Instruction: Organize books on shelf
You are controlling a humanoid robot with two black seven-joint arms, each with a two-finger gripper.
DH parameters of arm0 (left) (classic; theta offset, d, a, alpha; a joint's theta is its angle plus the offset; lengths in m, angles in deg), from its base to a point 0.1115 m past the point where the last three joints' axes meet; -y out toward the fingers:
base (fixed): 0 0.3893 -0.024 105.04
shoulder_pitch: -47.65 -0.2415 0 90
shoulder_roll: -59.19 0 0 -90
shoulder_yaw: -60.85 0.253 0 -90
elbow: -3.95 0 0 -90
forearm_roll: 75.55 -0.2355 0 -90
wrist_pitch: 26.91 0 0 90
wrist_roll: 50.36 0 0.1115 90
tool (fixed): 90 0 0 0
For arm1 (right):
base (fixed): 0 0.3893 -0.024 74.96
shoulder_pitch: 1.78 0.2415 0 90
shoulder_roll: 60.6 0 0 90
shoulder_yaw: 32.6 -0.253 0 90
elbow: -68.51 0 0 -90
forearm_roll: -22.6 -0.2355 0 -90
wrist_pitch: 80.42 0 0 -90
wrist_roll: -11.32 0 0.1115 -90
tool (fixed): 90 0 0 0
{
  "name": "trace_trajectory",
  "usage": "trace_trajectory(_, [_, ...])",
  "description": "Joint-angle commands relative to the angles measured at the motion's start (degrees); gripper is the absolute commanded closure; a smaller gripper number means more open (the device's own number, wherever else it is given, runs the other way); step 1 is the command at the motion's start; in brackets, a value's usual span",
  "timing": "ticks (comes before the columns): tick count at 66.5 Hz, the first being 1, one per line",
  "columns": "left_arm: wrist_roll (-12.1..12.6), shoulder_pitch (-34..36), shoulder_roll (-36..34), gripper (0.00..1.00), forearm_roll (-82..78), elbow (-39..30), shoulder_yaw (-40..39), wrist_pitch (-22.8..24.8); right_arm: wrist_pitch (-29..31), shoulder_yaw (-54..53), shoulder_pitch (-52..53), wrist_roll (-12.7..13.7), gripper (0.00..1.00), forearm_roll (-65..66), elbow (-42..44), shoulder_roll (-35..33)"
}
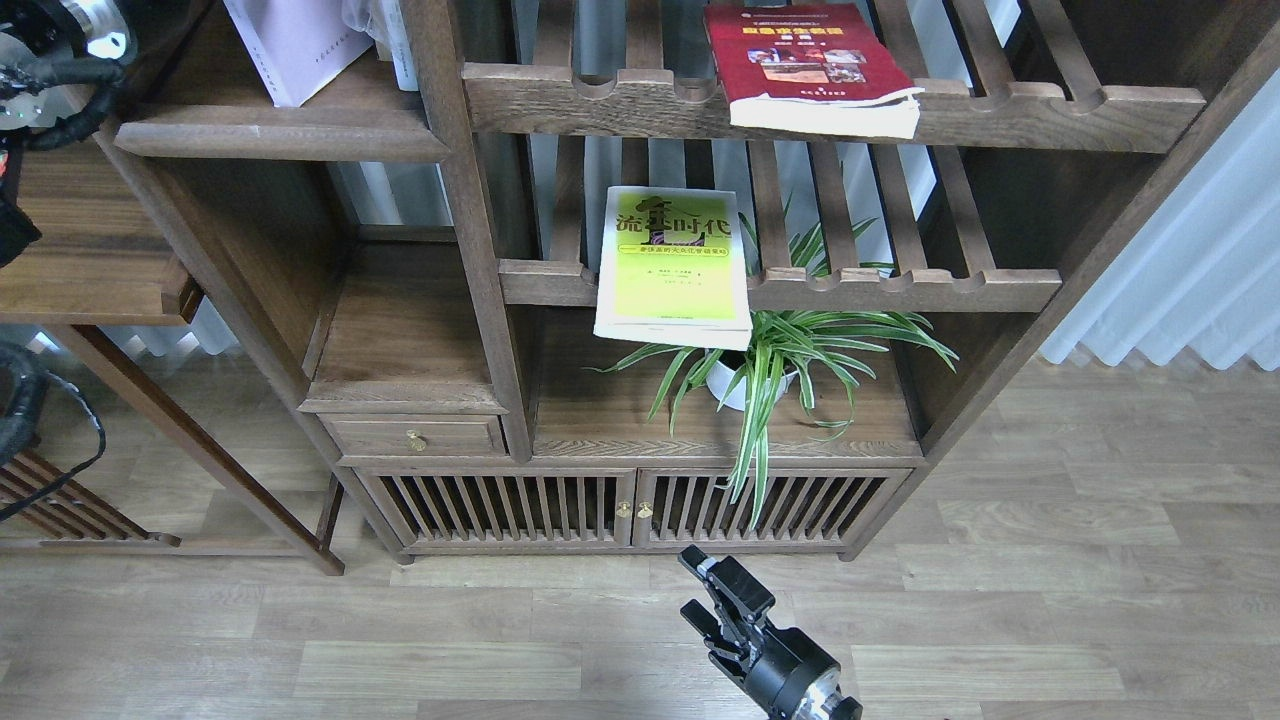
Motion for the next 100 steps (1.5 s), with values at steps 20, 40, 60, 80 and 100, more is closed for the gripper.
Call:
trace_trajectory(20, [-0.57, 1.09, 1.87, 0.48, 0.27, -0.12, 0.09, 0.01, 0.00, 0.00, -0.63, 0.00, 0.01, 0.00, 0.00, 0.00])
trace_trajectory(40, [-2.15, 2.76, 2.58, 0.41, 0.98, -1.00, -0.52, 0.01, 0.00, 0.00, -0.72, 0.00, 0.01, 0.00, 0.00, 0.00])
trace_trajectory(60, [-7.60, 3.55, 1.78, 0.34, 4.49, -2.84, -1.75, 0.01, 0.00, 0.00, -1.24, -0.09, 0.01, 0.00, 0.00, 0.09])
trace_trajectory(80, [-11.30, 2.05, -0.41, 0.32, 10.38, -7.32, -3.78, 0.01, 0.00, -0.09, -1.51, -0.09, 0.01, 0.00, 0.00, 0.09])
trace_trajectory(100, [-11.30, -3.48, -4.01, 0.32, 18.99, -15.14, -4.21, 0.01, 0.00, -0.09, -1.60, -0.17, 0.01, -0.09, 0.00, 0.09])
